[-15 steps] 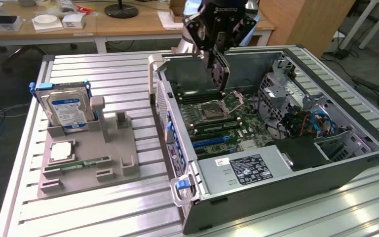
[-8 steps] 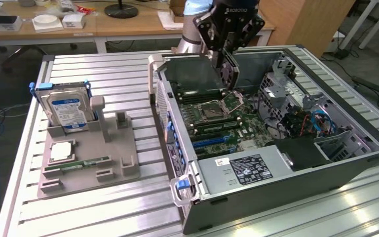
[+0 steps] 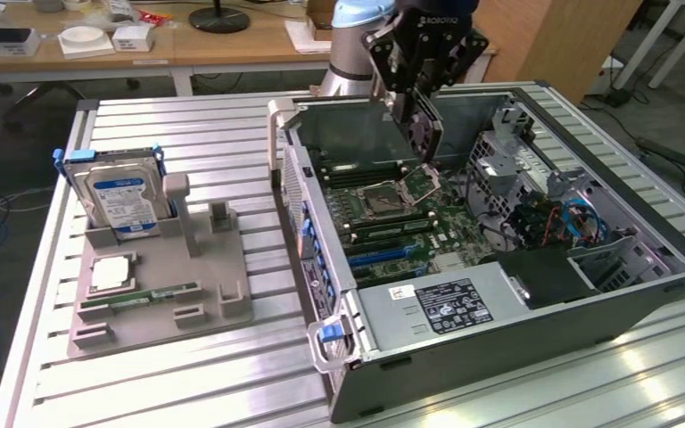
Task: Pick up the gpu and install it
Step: 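Pick up the gpu and move the gpu toward the slot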
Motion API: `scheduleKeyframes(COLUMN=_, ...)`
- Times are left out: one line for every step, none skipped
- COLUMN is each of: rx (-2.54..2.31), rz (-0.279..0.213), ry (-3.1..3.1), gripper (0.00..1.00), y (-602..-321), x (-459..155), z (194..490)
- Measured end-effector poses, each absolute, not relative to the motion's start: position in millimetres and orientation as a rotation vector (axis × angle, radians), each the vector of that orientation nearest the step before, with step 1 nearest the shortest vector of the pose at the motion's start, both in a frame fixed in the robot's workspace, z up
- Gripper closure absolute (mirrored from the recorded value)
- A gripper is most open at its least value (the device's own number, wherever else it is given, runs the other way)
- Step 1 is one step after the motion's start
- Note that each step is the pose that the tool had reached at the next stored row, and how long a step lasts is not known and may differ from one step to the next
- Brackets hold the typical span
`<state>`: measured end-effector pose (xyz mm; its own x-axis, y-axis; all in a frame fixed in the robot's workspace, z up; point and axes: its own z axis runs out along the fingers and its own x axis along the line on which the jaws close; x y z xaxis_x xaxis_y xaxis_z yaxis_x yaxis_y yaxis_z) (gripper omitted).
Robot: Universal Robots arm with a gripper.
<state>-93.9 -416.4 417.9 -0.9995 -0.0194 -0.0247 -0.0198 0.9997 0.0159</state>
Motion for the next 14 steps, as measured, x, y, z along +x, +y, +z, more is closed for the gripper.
scheduleKeyframes(rx=-0.031, rz=0.025, ry=3.117, gripper=0.73, y=-416.3, x=-92.2, z=417.6)
scheduleKeyframes(rx=-0.031, rz=0.025, ry=3.116, gripper=0.73, y=-416.0, x=-90.1, z=417.3)
scheduleKeyframes(rx=-0.031, rz=0.025, ry=3.116, gripper=0.73, y=-415.7, x=-87.9, z=417.1)
scheduleKeyframes(rx=-0.031, rz=0.025, ry=3.116, gripper=0.73, y=-415.6, x=-85.7, z=416.8)
scheduleKeyframes(rx=-0.031, rz=0.025, ry=3.116, gripper=0.73, y=-415.4, x=-83.8, z=416.5)
scheduleKeyframes(rx=-0.031, rz=0.025, ry=3.115, gripper=0.73, y=-415.2, x=-81.7, z=416.3)
scheduleKeyframes(rx=-0.031, rz=0.025, ry=3.115, gripper=0.73, y=-415.0, x=-79.7, z=416.1)
scheduleKeyframes(rx=-0.031, rz=0.026, ry=3.114, gripper=0.73, y=-415.0, x=-78.0, z=415.9)
scheduleKeyframes(rx=-0.031, rz=0.026, ry=3.114, gripper=0.73, y=-414.9, x=-76.6, z=415.7)
scheduleKeyframes(rx=-0.031, rz=0.026, ry=3.113, gripper=0.73, y=-414.9, x=-75.1, z=415.3)
scheduleKeyframes(rx=-0.031, rz=0.026, ry=3.112, gripper=0.73, y=-414.9, x=-73.8, z=415.0)
scheduleKeyframes(rx=-0.031, rz=0.026, ry=3.112, gripper=0.73, y=-414.7, x=-72.1, z=414.8)
scheduleKeyframes(rx=-0.031, rz=0.026, ry=3.111, gripper=0.73, y=-414.5, x=-70.2, z=414.5)
scheduleKeyframes(rx=-0.031, rz=0.026, ry=3.111, gripper=0.73, y=-414.5, x=-68.6, z=414.2)
